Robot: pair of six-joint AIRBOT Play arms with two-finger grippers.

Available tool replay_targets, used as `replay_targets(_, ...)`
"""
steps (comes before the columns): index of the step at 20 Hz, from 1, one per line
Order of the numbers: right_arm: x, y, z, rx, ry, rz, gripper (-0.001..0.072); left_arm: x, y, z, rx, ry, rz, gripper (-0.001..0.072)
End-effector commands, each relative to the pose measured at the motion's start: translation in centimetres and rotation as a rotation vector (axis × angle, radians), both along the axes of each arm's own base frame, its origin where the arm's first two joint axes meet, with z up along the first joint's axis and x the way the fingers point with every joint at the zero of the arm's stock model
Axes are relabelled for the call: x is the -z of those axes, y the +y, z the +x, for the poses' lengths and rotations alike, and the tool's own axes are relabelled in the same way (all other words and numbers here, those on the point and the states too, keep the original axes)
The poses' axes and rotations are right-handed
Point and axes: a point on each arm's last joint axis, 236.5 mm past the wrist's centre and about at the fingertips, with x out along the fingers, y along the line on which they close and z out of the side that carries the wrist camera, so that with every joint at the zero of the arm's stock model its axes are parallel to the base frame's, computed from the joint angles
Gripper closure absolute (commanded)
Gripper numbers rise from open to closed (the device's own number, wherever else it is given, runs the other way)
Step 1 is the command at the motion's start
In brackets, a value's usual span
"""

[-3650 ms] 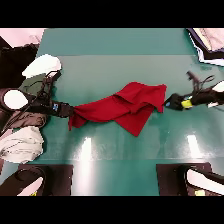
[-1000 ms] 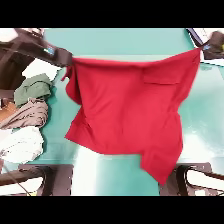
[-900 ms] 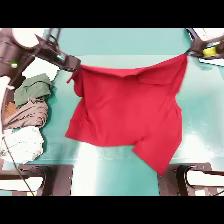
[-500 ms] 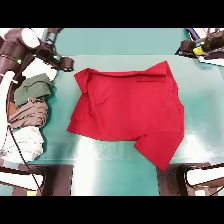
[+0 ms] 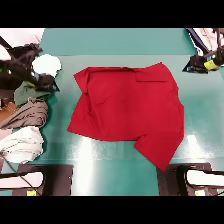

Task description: Fold the shirts.

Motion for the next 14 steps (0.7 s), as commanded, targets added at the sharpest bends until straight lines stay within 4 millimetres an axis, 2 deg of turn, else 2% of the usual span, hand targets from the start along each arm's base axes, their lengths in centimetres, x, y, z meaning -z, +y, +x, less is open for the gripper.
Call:
replay_targets(1,1.3,0.2,-2.5,0.018,0.006,0.003,0.0407,4.6,-0.7,-5.6,-0.01,0.069,-0.047,0.0345)
replay_targets(5,2.4,0.6,-4.8,0.03,0.014,0.006,0.0407,9.3,-2.4,-11.0,-0.003,0.177,-0.104,0.0345)
replay_targets(7,2.5,0.7,-5.6,0.034,0.01,0.006,0.0407,10.9,-2.9,-12.5,-0.027,0.216,-0.123,0.0345)
replay_targets(10,2.2,0.8,-6.1,0.034,0.0,0.003,0.0407,12.2,-3.5,-13.9,-0.038,0.247,-0.147,0.0345)
replay_targets(14,1.2,0.8,-6.3,0.036,-0.033,-0.002,0.0407,12.0,-4.5,-13.1,-0.071,0.214,-0.201,0.0346)
